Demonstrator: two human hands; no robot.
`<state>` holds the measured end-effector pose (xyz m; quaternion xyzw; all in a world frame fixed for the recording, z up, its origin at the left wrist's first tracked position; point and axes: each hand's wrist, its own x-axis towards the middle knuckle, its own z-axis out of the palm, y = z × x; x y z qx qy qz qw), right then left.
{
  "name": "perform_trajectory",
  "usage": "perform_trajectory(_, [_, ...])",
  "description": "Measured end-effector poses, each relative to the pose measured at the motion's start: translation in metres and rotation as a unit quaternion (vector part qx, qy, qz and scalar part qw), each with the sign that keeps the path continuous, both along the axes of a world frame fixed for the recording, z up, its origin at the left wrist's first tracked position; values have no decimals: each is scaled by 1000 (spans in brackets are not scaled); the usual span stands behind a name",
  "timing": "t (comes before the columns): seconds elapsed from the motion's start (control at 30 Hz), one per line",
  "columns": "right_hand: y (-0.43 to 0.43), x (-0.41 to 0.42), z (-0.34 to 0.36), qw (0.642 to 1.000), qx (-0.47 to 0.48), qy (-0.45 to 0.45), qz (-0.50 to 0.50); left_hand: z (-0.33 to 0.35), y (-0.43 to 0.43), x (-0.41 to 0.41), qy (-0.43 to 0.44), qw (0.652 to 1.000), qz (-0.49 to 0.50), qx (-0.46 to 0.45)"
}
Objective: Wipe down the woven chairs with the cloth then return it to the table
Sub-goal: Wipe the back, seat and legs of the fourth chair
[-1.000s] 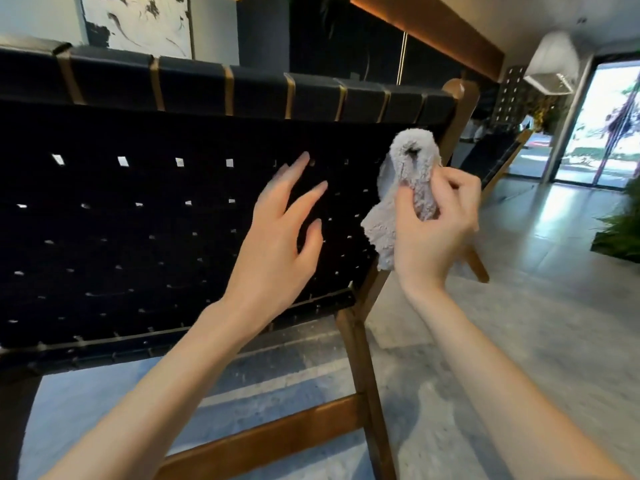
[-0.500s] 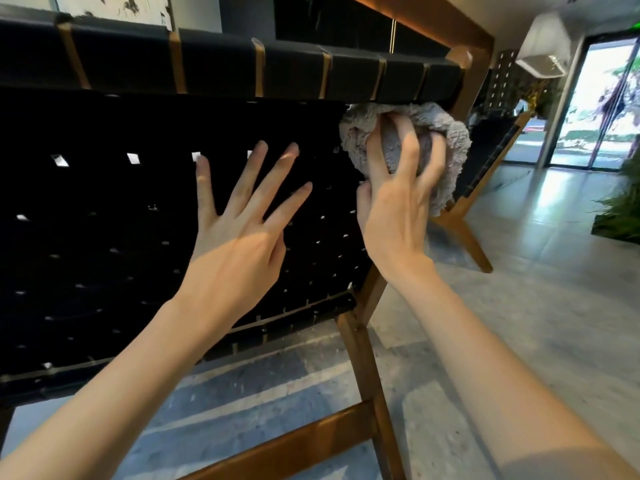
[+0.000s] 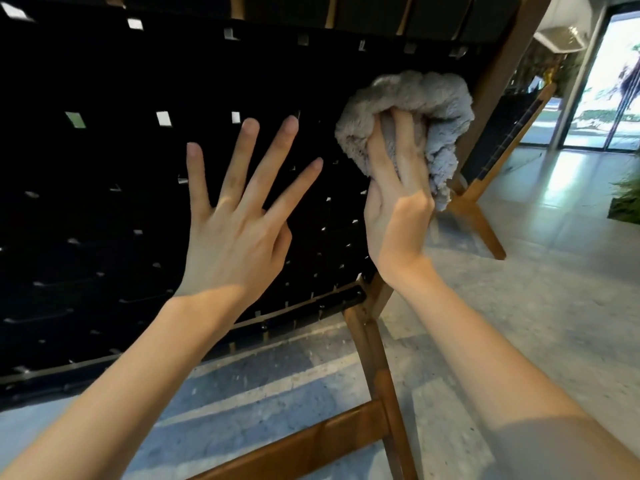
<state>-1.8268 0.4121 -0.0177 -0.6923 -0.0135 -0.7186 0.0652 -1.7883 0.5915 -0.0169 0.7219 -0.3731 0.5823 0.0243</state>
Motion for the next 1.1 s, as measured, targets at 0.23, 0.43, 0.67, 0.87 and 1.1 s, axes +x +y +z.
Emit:
perform_trajectory(0.23, [-11,11,-88,990,-23,142,-6,-23,10,5,18,999,9,34])
perform_trajectory(0.43, [-13,11,-143,948,-9,318,18,-41,23,9,48,995,36,80])
perform_trajectory(0.67, [-20,2,-147,841,55,530,96,-40,31,5,54,992,42,104])
perform_trajectory(0.87, [8,-56,-88,935,-17,338,106,-35,41,-10,82,996,10,45])
perform_trajectory(1.1, [38,-65,0,990,-93,2,102,-8,55,-18,61,997,5,-39])
